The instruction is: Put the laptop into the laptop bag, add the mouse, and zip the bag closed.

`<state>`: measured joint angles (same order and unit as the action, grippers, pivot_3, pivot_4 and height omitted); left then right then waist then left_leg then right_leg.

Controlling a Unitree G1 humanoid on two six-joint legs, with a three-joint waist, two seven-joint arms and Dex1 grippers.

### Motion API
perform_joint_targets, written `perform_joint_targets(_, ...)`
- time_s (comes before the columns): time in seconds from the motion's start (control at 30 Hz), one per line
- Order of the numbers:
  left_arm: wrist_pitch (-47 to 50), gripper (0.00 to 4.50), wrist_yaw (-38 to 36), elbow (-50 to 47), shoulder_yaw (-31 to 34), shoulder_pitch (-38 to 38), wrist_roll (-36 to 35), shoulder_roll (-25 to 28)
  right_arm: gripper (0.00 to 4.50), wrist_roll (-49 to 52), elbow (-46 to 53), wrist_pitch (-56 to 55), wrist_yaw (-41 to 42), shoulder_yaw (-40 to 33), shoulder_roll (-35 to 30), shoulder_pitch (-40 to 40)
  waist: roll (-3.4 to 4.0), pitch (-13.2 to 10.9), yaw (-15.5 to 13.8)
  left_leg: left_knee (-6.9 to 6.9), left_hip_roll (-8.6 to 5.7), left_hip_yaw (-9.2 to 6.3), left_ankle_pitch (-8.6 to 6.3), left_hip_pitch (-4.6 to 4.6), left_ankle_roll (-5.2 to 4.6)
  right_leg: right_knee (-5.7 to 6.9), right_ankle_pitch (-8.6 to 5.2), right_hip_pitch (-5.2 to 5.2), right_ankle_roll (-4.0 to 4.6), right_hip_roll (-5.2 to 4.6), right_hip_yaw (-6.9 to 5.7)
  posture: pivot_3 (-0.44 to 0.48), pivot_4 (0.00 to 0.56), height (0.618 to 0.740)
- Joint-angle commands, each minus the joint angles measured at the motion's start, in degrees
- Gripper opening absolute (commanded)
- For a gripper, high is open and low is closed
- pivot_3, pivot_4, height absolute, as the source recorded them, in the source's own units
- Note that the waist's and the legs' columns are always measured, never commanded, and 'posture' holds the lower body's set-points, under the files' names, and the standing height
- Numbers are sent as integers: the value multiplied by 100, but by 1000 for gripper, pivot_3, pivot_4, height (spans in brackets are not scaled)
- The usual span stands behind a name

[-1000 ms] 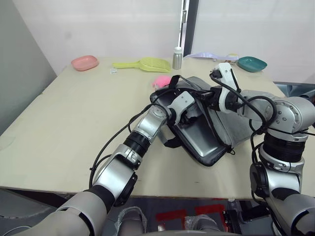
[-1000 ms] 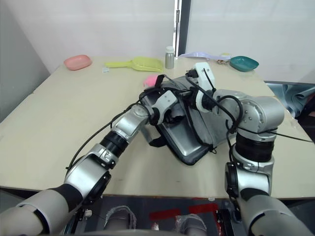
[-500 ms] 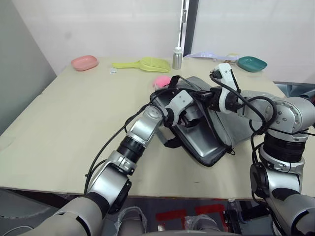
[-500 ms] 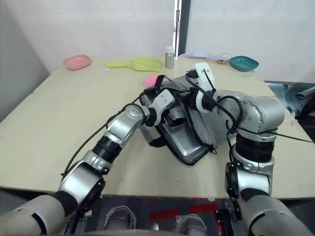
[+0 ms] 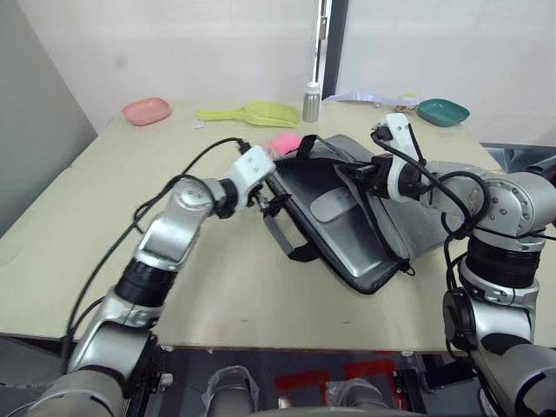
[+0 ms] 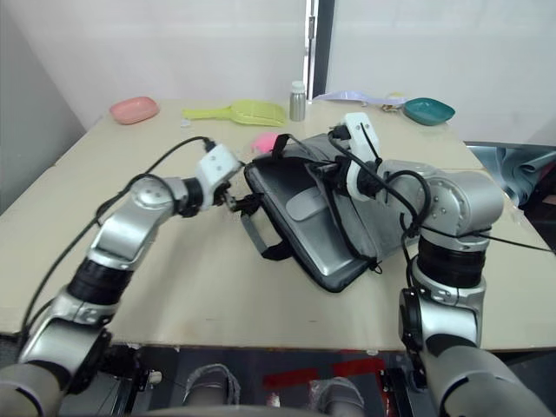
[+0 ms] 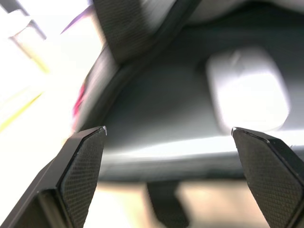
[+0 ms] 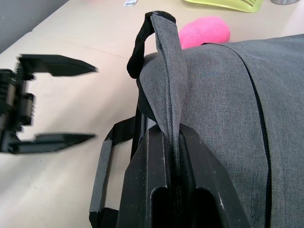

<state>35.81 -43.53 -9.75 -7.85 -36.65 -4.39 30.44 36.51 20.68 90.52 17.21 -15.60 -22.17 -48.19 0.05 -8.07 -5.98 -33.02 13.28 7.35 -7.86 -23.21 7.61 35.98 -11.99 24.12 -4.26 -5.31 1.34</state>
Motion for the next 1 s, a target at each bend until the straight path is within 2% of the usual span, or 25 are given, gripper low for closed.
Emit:
perform_joint_targets(0.03,639,4455,-414,-782,865,208,-811,442,0,75,115,-174,123,-111,-87,-67,1,0,1,0,0,0,0,0,0,0,0,0,0,0,0,0,150,740)
perform_joint_targets(0.17,1862,4455,-891,-1487,1796,571,-2295,751,0,75,78,-207,201,-97,-159,-25,1,-1,2,3,0,2,-1,0,3,0,-3,5,5,0,-1,0,150,740)
perform_joint_targets(0.27,2485,4455,-1632,-1724,2642,1031,-3481,1327,0,68,-11,-287,294,-64,-266,4,2,-1,16,2,0,2,-2,-1,4,3,-4,8,7,0,0,0,150,740)
perform_joint_targets(0.37,2562,4455,-2174,-1588,3112,1571,-4002,1915,0,57,-91,-382,391,-50,-379,46,2,-1,27,6,1,6,-1,0,6,6,-6,15,8,1,2,0,150,740)
perform_joint_targets(0.53,2001,4455,-3081,-1087,3757,2628,-4104,2656,0,44,-239,-569,498,-75,-506,180,3,-2,30,6,1,9,-2,1,7,6,-6,16,5,0,6,0,150,740)
perform_joint_targets(0.7,1884,4455,-3129,-317,4113,2630,-4285,2808,0,20,-374,-848,608,56,-509,426,2,-1,2,2,1,8,-2,3,6,9,-4,14,2,0,8,0,150,740)
perform_joint_targets(0.9,1649,4455,-3326,-65,4169,2944,-4246,2980,0,-45,-521,-1177,672,253,-477,821,-2,1,18,3,1,10,-2,3,6,9,-4,14,2,0,8,0,150,740)
perform_joint_targets(0.97,1512,4500,-3430,19,4148,3103,-4171,3056,817,-33,-552,-1242,679,276,-460,967,-4,2,14,6,2,9,-2,4,6,8,-5,13,4,1,6,0,150,740)
perform_joint_targets(1.0,1441,4500,-3454,56,4125,3147,-4147,3082,1079,-14,-548,-1253,681,271,-463,989,-4,2,7,6,2,9,-2,3,5,6,-5,13,4,0,6,0,150,740)
